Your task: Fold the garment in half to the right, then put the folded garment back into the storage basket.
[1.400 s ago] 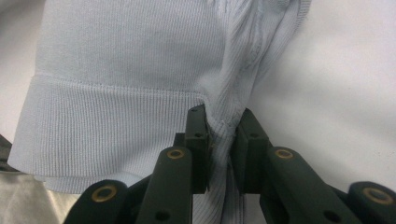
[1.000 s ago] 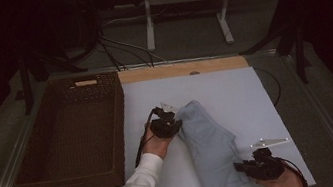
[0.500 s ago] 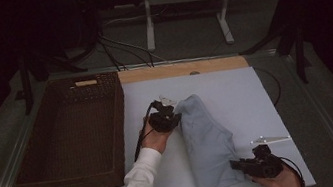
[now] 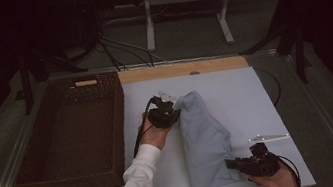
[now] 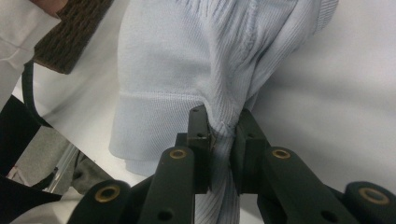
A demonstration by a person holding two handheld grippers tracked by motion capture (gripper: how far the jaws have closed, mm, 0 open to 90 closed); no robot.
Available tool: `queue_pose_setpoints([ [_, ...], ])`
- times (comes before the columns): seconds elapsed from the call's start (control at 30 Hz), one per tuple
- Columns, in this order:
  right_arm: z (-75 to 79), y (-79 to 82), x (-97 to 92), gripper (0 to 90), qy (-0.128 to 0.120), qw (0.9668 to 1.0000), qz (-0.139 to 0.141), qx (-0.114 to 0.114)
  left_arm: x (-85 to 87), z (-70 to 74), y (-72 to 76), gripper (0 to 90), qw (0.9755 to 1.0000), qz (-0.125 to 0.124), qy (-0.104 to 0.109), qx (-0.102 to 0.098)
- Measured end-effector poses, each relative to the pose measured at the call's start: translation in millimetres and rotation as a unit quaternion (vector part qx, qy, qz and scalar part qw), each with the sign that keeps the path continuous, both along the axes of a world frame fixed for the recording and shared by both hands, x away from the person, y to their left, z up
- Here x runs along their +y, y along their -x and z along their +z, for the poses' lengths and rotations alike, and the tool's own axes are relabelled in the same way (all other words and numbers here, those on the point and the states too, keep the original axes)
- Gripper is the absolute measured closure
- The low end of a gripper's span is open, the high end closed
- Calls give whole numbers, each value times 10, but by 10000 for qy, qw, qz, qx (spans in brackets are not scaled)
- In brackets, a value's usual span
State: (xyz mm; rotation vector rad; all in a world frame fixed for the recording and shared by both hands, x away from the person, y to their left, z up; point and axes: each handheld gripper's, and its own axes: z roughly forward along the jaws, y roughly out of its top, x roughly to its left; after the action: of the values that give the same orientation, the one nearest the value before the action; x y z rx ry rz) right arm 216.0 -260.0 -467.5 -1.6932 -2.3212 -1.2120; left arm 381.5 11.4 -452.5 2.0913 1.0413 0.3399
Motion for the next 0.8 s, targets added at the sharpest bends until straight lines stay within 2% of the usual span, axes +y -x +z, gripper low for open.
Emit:
queue_pose_setpoints([
  [0.8,97,-64,190,800,-232,9995,185,-81,40,152,-71,835,9999,19,-104,-51],
])
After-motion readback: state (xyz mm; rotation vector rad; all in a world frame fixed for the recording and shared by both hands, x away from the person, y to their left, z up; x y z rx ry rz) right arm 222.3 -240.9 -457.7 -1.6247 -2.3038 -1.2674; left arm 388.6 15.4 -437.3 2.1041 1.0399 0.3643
